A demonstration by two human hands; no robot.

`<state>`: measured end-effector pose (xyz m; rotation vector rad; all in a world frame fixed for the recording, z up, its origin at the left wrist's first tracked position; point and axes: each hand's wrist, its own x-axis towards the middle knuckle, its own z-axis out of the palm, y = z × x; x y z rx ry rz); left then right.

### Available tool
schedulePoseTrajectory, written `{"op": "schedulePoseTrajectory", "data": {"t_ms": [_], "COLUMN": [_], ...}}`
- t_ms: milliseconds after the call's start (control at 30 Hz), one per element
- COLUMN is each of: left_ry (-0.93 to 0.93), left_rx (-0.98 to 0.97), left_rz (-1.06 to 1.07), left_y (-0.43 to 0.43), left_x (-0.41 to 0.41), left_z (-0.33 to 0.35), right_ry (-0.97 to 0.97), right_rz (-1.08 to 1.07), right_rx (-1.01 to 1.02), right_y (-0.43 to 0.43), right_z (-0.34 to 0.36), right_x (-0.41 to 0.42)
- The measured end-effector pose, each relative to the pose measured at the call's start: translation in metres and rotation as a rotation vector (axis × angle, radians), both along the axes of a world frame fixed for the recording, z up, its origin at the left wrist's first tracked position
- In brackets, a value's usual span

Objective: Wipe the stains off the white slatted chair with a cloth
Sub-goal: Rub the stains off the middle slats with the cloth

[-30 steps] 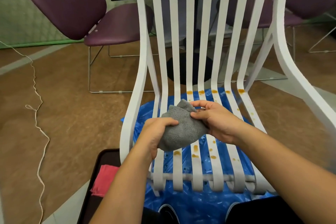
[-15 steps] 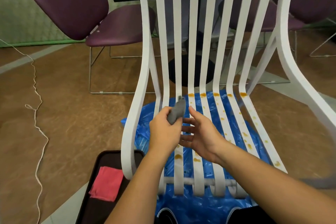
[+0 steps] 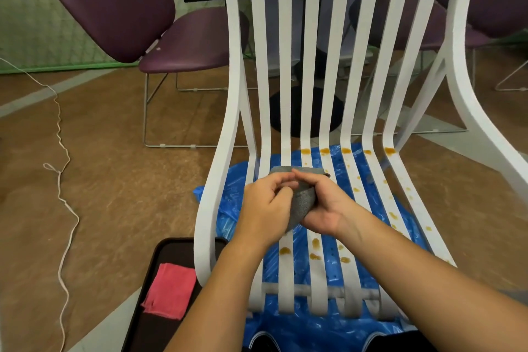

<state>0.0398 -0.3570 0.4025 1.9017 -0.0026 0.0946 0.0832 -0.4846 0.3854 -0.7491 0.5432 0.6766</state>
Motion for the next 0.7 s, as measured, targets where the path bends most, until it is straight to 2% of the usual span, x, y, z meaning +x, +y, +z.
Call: {"op": "schedulePoseTrajectory", "data": {"t_ms": [100,200,233,333,367,400,467,600,700], "left_ry": [-0.139,-0.336,-0.346,-0.119,0.016,0.154,0.339,0.313,0.3], "left_rx": [0.075,0.16,0.261,0.838,0.931,0.939,0.832,0.861,0.836], "left_rz": [0.114,0.262,0.308,0.412,0.4,0.373,0.32,0.303,0.293], "left_y": [0.013,0.031,0.037,0.056,0.062,0.065,0.065,0.063,0.063], "left_x": [0.004,0.023,0.033,0.065,0.074,0.079,0.085,0.086,0.088], "left_z": [0.011,0.029,0.035,0.041,0.039,0.038,0.034,0.031,0.031], "right_ry": [-0.013,-0.119,-0.173,-0.359,-0.412,-0.473,-0.579,-0.688,-0.888], "right_rz": [-0.052,-0.107,-0.11,-0.027,-0.002,0.028,0.103,0.208,0.228], "right_rx": [-0.082,-0.326,-0.424,-0.709,-0.794,-0.878,-1.016,-1.12,-1.291], "right_y": [0.001,0.002,0.003,0.012,0.016,0.019,0.026,0.03,0.023], "right_z": [-0.003,-0.01,-0.012,-0.013,-0.014,-0.018,-0.024,-0.047,-0.067], "right_x": [0.012,0.035,0.043,0.064,0.072,0.08,0.098,0.135,0.16]}}
